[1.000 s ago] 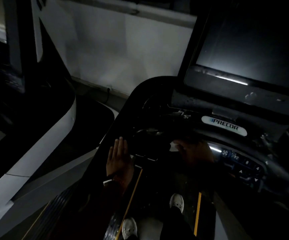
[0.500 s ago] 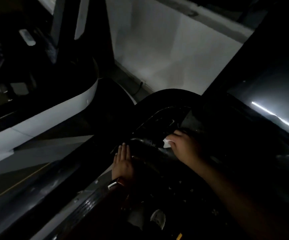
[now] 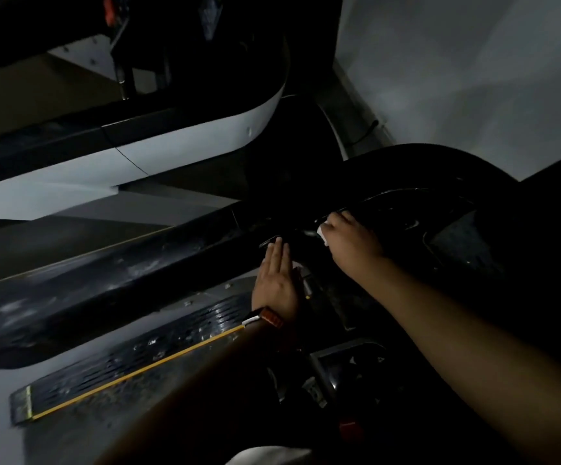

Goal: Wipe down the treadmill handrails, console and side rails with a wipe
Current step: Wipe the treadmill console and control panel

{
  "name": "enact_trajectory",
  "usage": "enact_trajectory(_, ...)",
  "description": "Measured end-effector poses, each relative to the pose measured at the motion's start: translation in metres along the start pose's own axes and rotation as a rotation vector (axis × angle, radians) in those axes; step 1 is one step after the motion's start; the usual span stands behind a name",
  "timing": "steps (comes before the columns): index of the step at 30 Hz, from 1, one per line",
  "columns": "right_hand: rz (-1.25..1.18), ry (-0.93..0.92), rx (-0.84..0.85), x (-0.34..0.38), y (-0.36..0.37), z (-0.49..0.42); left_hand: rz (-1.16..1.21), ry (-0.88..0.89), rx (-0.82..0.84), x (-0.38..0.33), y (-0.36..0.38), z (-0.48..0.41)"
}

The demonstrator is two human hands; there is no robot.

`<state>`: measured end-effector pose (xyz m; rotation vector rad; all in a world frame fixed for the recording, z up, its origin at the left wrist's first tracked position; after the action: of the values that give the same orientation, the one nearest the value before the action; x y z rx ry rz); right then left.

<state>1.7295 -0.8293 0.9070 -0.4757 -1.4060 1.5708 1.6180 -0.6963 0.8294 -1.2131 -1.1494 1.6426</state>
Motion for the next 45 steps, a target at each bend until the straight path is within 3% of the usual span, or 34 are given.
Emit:
enact_trajectory(5, 0.045, -0.123, -0.091, -0.032, 0.026, 0.036, 0.127, -0.176, -0.004, -0.014, -0.005, 0.013)
enact_trajectory(12, 0.17, -0.125, 0.151, 0.005, 0.034, 0.009, 0.018, -0.066, -0.071, -0.012, -0.003, 0.01)
enact_trajectory(21, 0.165, -0.172, 0.046, -0.036, 0.022, 0.071, -0.004, 0.052, -0.047, -0.009, -0.008, 0.006)
enact_trajectory(32, 0.263, -0.073, 0.109, 0.0, 0.036, 0.022, 0.038, 0.013, -0.076, -0.009, -0.006, 0.008)
enact_trajectory(40, 0.097, 0.08, 0.092, -0.017, 0.014, 0.01, -0.038, 0.112, -0.04, -0.006, -0.005, 0.002)
enact_trajectory(45, 0.14, -0.002, 0.09, -0.015, 0.017, 0.031, 0.004, 0.051, -0.057, -0.007, -0.006, 0.005)
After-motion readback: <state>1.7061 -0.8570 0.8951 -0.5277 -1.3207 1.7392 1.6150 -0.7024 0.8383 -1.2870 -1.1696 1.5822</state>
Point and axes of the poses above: each hand's wrist, its own z-axis away from the middle knuckle, its own y-axis out of the palm, x = y × z, the point moved 2 cm from there along -z, towards the middle knuckle, and after that the axes turned 15 degrees about -z, right-handed, at the moved point
